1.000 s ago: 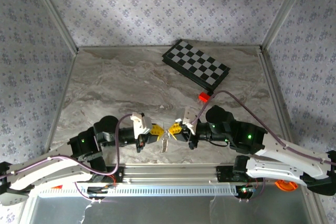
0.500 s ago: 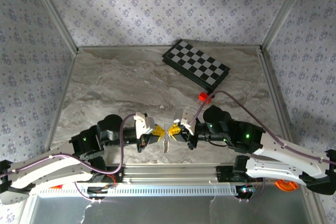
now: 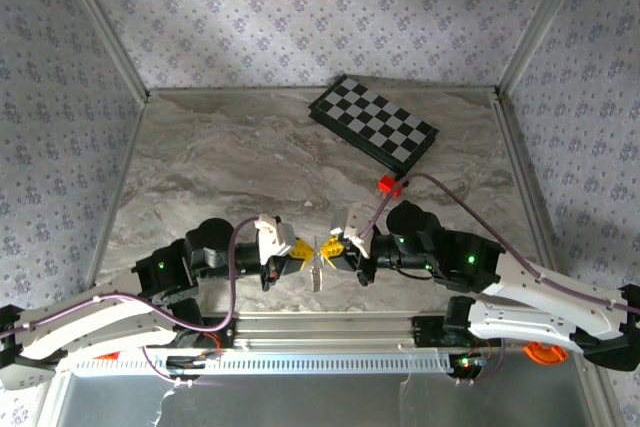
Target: Put the keys on the keyring
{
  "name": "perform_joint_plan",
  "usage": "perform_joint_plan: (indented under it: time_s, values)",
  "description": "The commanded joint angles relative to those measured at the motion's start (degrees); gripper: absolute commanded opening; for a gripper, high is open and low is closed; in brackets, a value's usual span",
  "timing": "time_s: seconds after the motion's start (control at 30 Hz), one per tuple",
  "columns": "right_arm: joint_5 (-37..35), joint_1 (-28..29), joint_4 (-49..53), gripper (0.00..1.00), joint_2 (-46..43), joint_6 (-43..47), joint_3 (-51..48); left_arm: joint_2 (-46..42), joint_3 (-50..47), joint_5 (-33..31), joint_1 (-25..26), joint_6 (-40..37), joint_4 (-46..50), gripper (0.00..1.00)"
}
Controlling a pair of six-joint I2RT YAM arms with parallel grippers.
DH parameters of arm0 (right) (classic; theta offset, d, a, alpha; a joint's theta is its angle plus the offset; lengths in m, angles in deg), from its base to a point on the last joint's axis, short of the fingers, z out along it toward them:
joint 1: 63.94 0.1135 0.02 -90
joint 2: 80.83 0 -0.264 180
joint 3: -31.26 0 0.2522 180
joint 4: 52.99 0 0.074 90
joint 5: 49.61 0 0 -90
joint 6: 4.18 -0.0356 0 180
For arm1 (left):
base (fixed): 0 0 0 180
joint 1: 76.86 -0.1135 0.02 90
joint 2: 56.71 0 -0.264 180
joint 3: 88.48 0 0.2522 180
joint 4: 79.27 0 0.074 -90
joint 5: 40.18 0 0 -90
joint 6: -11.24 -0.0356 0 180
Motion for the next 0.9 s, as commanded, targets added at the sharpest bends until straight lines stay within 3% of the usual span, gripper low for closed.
perform_joint_plan:
  time_s: [0.0,0.6,0.87]
  values:
    - [2.1,0.9,-2.3,0.0,0.4,0.5,1.1,0.3,2.0,0.8,0.3,-0.3,-1.7,0.0]
    - [2.4,1.2,-2.3,0.0,0.8,0.8,0.9,0.2,2.7,0.6,0.3,-0.4,-0.8,0.0]
    - [1.2,1.8,-1.5,0.0,0.7,1.4,0.4,-1.2,1.2,2.7,0.3,3.4,-3.7,0.0]
